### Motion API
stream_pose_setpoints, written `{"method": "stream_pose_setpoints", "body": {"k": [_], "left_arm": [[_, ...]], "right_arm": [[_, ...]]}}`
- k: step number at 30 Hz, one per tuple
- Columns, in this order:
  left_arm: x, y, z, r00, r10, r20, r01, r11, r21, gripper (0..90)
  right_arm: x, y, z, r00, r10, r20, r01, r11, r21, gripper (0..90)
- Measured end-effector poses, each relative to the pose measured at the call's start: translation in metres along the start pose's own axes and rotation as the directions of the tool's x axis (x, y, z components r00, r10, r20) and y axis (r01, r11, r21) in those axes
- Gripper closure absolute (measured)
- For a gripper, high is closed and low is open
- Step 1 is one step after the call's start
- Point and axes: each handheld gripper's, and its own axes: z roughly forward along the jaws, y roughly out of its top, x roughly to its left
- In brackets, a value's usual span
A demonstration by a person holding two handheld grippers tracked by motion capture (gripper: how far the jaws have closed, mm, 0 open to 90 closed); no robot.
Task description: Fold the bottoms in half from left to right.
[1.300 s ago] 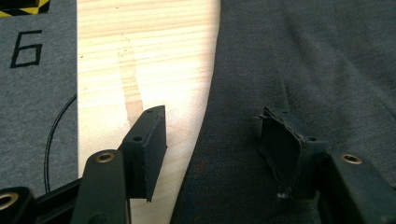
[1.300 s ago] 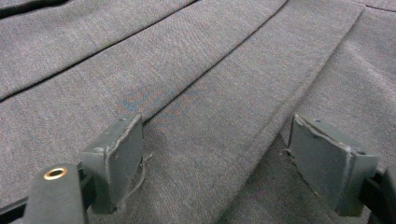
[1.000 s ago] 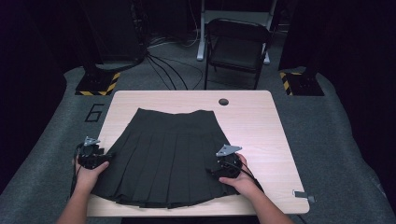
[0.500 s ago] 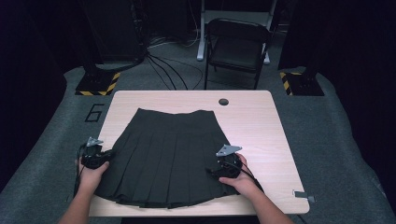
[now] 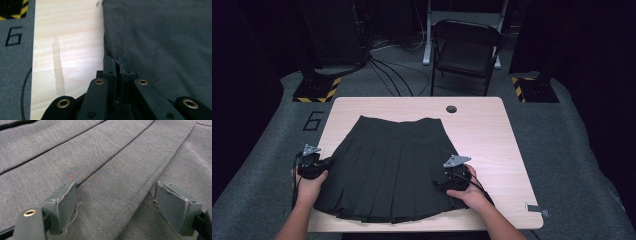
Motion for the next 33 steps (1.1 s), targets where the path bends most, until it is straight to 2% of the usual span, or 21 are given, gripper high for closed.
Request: {"method": "stream_pose_setpoints", "body": {"k": [5, 7, 8, 14, 19, 22, 27, 33], "left_arm": [[-0.017, 0.011, -0.010, 0.9985, 0.048, 0.027, -0.047, 0.9987, -0.021, 86.0], [-0.030, 0.017, -0.014, 0.9962, 0.075, 0.043, -0.073, 0.9964, -0.043, 86.0], [-0.030, 0.017, -0.014, 0.9962, 0.075, 0.043, -0.073, 0.9964, -0.043, 86.0], [-0.053, 0.026, -0.018, 0.9893, 0.126, 0.073, -0.122, 0.9912, -0.052, 86.1], [-0.072, 0.034, -0.020, 0.9829, 0.151, 0.105, -0.146, 0.9875, -0.061, 86.1], [-0.086, 0.038, -0.020, 0.9755, 0.188, 0.115, -0.181, 0.9813, -0.066, 86.1], [-0.112, 0.045, -0.019, 0.9585, 0.251, 0.135, -0.243, 0.9673, -0.073, 86.1], [-0.138, 0.051, -0.018, 0.9397, 0.298, 0.168, -0.286, 0.9538, -0.094, 86.1]], "right_arm": [[0.000, 0.000, 0.000, 1.0000, 0.000, 0.001, 0.000, 1.000, 0.002, 18.1], [0.000, 0.000, 0.000, 1.0000, 0.000, 0.001, 0.000, 1.000, 0.002, 18.1], [0.000, 0.000, 0.000, 1.0000, 0.000, 0.001, 0.000, 1.000, 0.002, 18.1], [0.000, 0.000, 0.000, 1.0000, 0.000, 0.001, 0.000, 1.000, 0.001, 18.1], [0.000, 0.000, 0.000, 1.0000, 0.000, 0.000, 0.000, 1.000, 0.001, 18.1], [0.000, 0.000, 0.000, 1.0000, 0.000, -0.001, 0.000, 1.000, 0.000, 18.1], [0.000, 0.000, 0.000, 1.0000, -0.001, 0.001, 0.001, 1.000, 0.002, 18.1], [0.000, 0.000, 0.000, 1.0000, -0.002, 0.001, 0.002, 1.000, 0.001, 18.1]]}}
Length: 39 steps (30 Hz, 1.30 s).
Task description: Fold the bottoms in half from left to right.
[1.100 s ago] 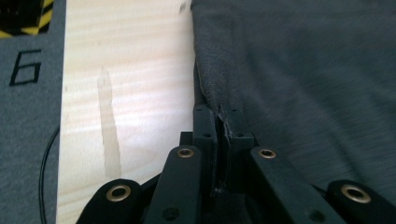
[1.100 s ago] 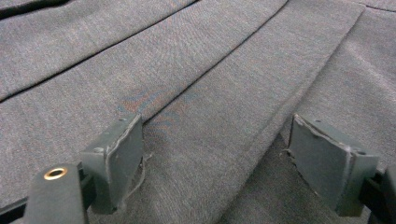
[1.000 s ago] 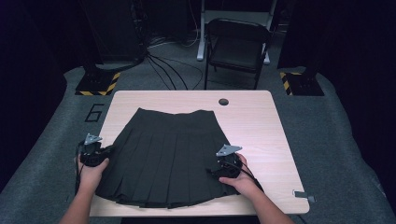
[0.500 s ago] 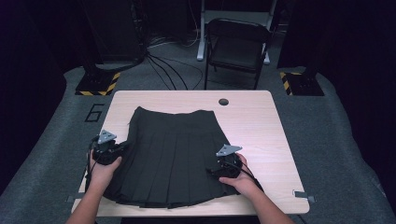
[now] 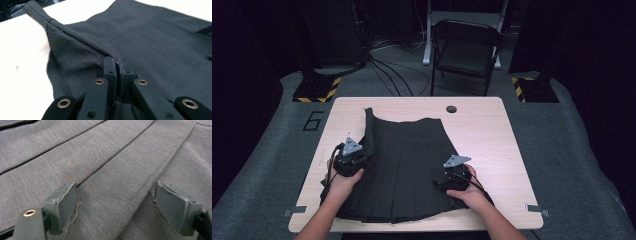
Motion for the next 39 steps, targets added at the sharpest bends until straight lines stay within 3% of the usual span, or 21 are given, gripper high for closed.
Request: {"method": "stream_pose_setpoints", "body": {"k": [6, 11, 19, 22, 25, 30, 35, 39], "left_arm": [[-0.018, 0.007, 0.007, 0.9980, 0.008, 0.063, -0.008, 0.9999, -0.008, 86.1], [-0.036, 0.007, 0.021, 0.9950, 0.027, 0.096, -0.028, 0.9995, 0.014, 86.1], [-0.064, 0.000, 0.047, 0.9869, 0.080, 0.140, -0.093, 0.9922, 0.084, 86.1], [-0.071, -0.002, 0.055, 0.9851, 0.084, 0.150, -0.099, 0.9903, 0.097, 86.1], [-0.077, 0.000, 0.059, 0.9852, 0.077, 0.153, -0.092, 0.9913, 0.094, 86.1], [-0.076, 0.011, 0.056, 0.9860, 0.020, 0.165, -0.028, 0.9985, 0.047, 86.1], [-0.080, 0.016, 0.056, 0.9846, 0.029, 0.172, -0.037, 0.9983, 0.044, 86.1], [-0.091, 0.014, 0.061, 0.9813, 0.038, 0.189, -0.048, 0.9976, 0.051, 86.1]], "right_arm": [[0.000, 0.000, 0.000, 1.0000, 0.001, 0.000, -0.001, 1.000, 0.000, 18.1], [0.000, 0.000, 0.000, 1.0000, 0.001, -0.002, -0.001, 1.000, -0.002, 18.1], [0.000, 0.000, 0.000, 1.0000, 0.001, 0.000, -0.001, 1.000, 0.001, 18.1], [0.000, 0.000, 0.000, 1.0000, 0.001, 0.000, -0.001, 1.000, 0.001, 18.1], [0.000, 0.000, 0.000, 1.0000, 0.001, -0.001, -0.001, 1.000, 0.001, 18.1], [0.000, 0.000, 0.000, 1.0000, 0.001, -0.002, -0.001, 1.000, -0.001, 18.1], [0.000, 0.000, 0.000, 1.0000, 0.000, -0.001, 0.000, 1.000, 0.001, 18.1], [0.000, 0.000, 0.000, 1.0000, 0.001, -0.001, -0.001, 1.000, 0.001, 18.0]]}}
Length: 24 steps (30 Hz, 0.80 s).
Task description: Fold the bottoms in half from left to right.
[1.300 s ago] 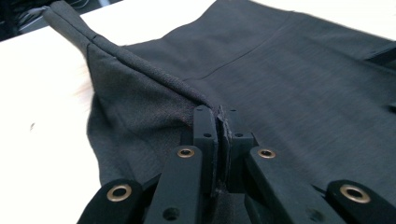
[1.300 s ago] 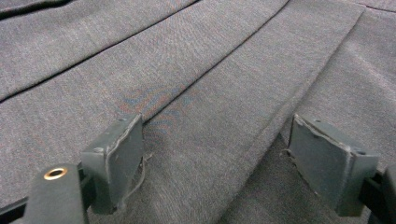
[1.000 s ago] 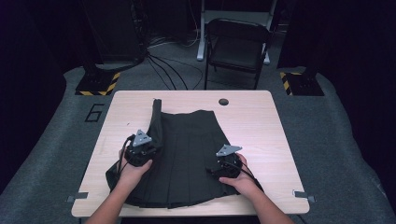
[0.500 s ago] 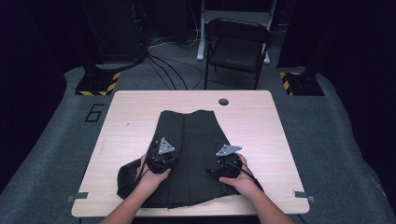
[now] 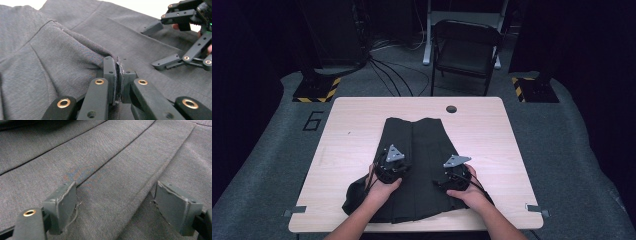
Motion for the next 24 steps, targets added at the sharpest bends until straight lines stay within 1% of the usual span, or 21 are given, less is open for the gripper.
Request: {"method": "stream_pose_setpoints", "body": {"k": [1, 3, 4, 5, 6, 7, 8, 10, 11, 12, 13, 14, 15, 16, 17, 19, 21, 22, 23, 24], "left_arm": [[-0.003, 0.000, 0.002, 1.0000, -0.001, 0.000, 0.001, 1.0000, -0.002, 86.1], [-0.006, -0.001, 0.007, 0.9999, 0.014, -0.008, -0.014, 0.9998, 0.016, 85.9], [-0.007, -0.002, 0.009, 0.9999, 0.009, -0.013, -0.009, 0.9999, 0.014, 85.7], [-0.007, -0.003, 0.011, 1.0000, 0.007, 0.000, -0.007, 0.9993, 0.035, 85.3], [-0.008, -0.004, 0.013, 1.0000, -0.003, 0.000, 0.003, 0.9992, 0.040, 84.1], [-0.008, -0.006, 0.013, 0.9995, -0.023, 0.019, 0.022, 0.9988, 0.042, 82.3], [-0.009, -0.006, 0.013, 0.9992, -0.027, 0.029, 0.026, 0.9987, 0.043, 80.2], [-0.013, -0.006, 0.009, 0.9993, -0.022, 0.032, 0.020, 0.9985, 0.050, 73.3], [-0.015, -0.006, 0.007, 0.9990, -0.022, 0.038, 0.020, 0.9988, 0.046, 71.4], [-0.018, -0.006, 0.003, 0.9988, -0.023, 0.042, 0.022, 0.9989, 0.042, 69.6], [-0.019, -0.004, -0.001, 0.9986, -0.016, 0.050, 0.014, 0.9990, 0.042, 67.9], [-0.021, -0.003, -0.006, 0.9983, -0.012, 0.056, 0.011, 0.9995, 0.030, 67.1], [-0.022, -0.001, -0.011, 0.9973, -0.019, 0.071, 0.018, 0.9996, 0.021, 66.7], [-0.024, 0.000, -0.017, 0.9970, -0.021, 0.074, 0.021, 0.9998, 0.005, 65.5], [-0.024, 0.003, -0.023, 0.9967, -0.017, 0.080, 0.017, 0.9998, -0.002, 64.5], [-0.025, 0.008, -0.038, 0.9948, -0.023, 0.100, 0.026, 0.9993, -0.027, 62.2], [-0.023, 0.012, -0.054, 0.9963, -0.003, 0.086, 0.008, 0.9983, -0.057, 61.2], [-0.020, 0.015, -0.063, 0.9972, 0.005, 0.074, 0.001, 0.9975, -0.070, 60.6], [-0.017, 0.015, -0.070, 0.9969, -0.011, 0.078, 0.017, 0.9965, -0.082, 60.1], [-0.015, 0.016, -0.074, 0.9970, -0.015, 0.076, 0.022, 0.9959, -0.088, 59.4]], "right_arm": [[0.000, 0.000, 0.000, 1.0000, 0.000, 0.000, 0.000, 1.000, 0.000, 18.0], [0.000, 0.000, 0.000, 1.0000, 0.000, 0.000, 0.000, 1.000, 0.000, 18.0], [0.000, 0.000, 0.000, 1.0000, -0.001, 0.001, 0.001, 1.000, 0.001, 18.0], [0.000, 0.000, 0.000, 1.0000, -0.001, -0.001, 0.001, 1.000, 0.000, 18.0], [0.000, 0.000, 0.000, 1.0000, -0.001, 0.000, 0.001, 1.000, 0.001, 18.0], [0.000, 0.000, 0.000, 1.0000, -0.002, 0.000, 0.002, 1.000, 0.001, 18.0], [0.000, 0.000, 0.000, 1.0000, -0.001, -0.002, 0.001, 1.000, 0.001, 18.0], [0.000, 0.000, 0.000, 1.0000, -0.001, -0.001, 0.001, 1.000, 0.001, 18.0], [0.000, 0.000, 0.000, 1.0000, 0.000, -0.002, 0.000, 1.000, 0.000, 18.0], [0.000, 0.000, 0.000, 1.0000, -0.001, -0.002, 0.001, 1.000, 0.001, 18.0], [0.000, 0.000, 0.000, 1.0000, -0.001, -0.001, 0.001, 1.000, 0.001, 18.0], [0.000, 0.000, 0.000, 1.0000, -0.001, -0.001, 0.001, 1.000, 0.000, 18.0], [0.000, 0.000, 0.000, 1.0000, 0.000, -0.003, 0.000, 1.000, -0.001, 18.0], [0.000, 0.000, 0.000, 1.0000, -0.003, 0.001, 0.003, 1.000, 0.001, 18.0], [0.000, 0.000, 0.000, 1.0000, -0.003, 0.001, 0.003, 1.000, 0.001, 18.0], [0.000, 0.000, 0.000, 1.0000, 0.001, -0.001, -0.001, 1.000, -0.002, 18.0], [0.000, 0.000, 0.000, 1.0000, 0.000, -0.002, 0.000, 1.000, -0.002, 18.0], [0.000, 0.000, 0.000, 1.0000, 0.001, -0.002, -0.001, 1.000, -0.002, 18.0], [0.000, 0.000, 0.000, 1.0000, 0.001, -0.001, -0.001, 1.000, -0.001, 18.0], [0.000, 0.000, 0.000, 1.0000, 0.001, -0.002, -0.001, 1.000, -0.001, 18.0]]}}
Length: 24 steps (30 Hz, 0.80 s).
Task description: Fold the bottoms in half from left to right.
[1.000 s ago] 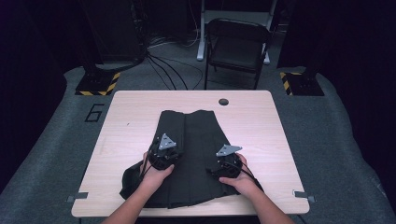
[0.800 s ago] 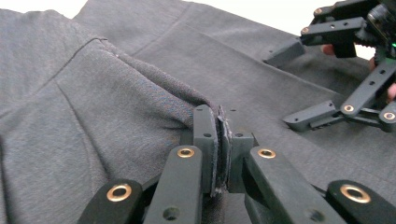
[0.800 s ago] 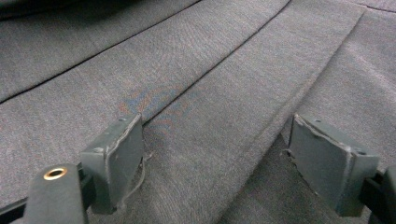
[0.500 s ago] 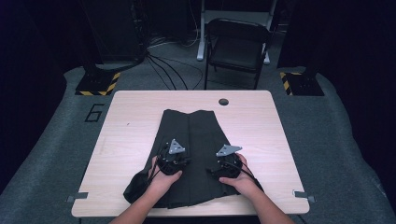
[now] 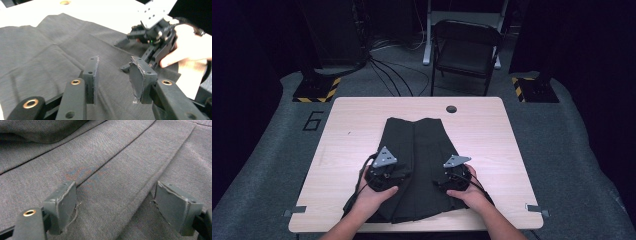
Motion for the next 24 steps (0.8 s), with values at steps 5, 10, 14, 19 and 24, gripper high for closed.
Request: {"method": "stream_pose_setpoints", "body": {"k": [5, 10, 14, 19, 24], "left_arm": [[0.018, -0.002, -0.018, 0.9993, -0.019, -0.033, 0.019, 0.9998, -0.011, 59.0], [0.033, -0.010, -0.025, 0.9972, -0.054, -0.052, 0.054, 0.9986, -0.004, 59.0], [0.040, -0.023, -0.019, 0.9968, -0.044, -0.067, 0.047, 0.9978, 0.046, 59.1], [0.043, -0.051, 0.001, 0.9976, -0.069, -0.006, 0.070, 0.9884, 0.135, 59.1], [0.038, -0.066, 0.008, 0.9994, -0.005, 0.035, -0.001, 0.9828, 0.185, 59.0]], "right_arm": [[0.000, 0.000, 0.000, 1.0000, -0.001, 0.002, 0.001, 1.000, 0.000, 18.0], [0.000, 0.000, 0.000, 1.0000, -0.001, 0.001, 0.001, 1.000, 0.001, 18.0], [0.000, 0.000, 0.000, 1.0000, -0.002, 0.001, 0.002, 1.000, 0.001, 18.0], [0.000, 0.000, 0.000, 1.0000, -0.002, 0.003, 0.002, 1.000, 0.003, 18.0], [0.000, 0.000, 0.000, 1.0000, -0.002, 0.003, 0.002, 1.000, 0.003, 18.0]]}}
